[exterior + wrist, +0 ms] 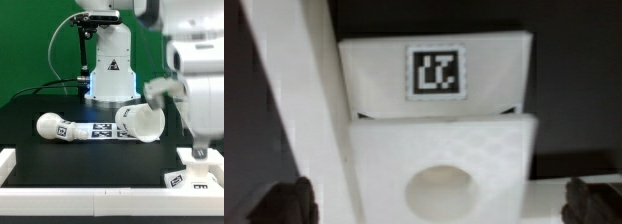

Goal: Assemble lamp

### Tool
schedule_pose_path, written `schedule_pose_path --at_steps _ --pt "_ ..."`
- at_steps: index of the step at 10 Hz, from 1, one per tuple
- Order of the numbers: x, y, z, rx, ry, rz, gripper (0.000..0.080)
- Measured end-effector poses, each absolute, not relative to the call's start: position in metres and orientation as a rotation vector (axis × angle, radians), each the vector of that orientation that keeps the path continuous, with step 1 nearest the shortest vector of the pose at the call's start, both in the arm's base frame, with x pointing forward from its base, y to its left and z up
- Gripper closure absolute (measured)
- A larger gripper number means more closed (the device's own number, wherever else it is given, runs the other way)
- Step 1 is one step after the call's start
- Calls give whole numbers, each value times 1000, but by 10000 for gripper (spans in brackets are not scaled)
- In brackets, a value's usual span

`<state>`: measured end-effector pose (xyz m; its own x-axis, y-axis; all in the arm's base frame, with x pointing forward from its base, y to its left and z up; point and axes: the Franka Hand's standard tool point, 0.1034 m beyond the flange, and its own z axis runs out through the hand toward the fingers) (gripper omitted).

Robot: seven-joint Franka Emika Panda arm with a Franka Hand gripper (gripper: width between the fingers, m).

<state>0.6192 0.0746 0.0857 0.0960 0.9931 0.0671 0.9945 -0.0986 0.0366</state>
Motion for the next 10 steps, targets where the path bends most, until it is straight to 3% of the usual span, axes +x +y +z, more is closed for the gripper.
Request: schedule_pose_path --at_steps 2,3,8,10 --pt "609 44 117 -2374 -2076 -120 101" --pt "603 34 121 -2434 -2020 -129 101" --pt "601 32 117 -2428 -2023 -129 101" --pt "581 -6 117 -2509 -1977 -175 101"
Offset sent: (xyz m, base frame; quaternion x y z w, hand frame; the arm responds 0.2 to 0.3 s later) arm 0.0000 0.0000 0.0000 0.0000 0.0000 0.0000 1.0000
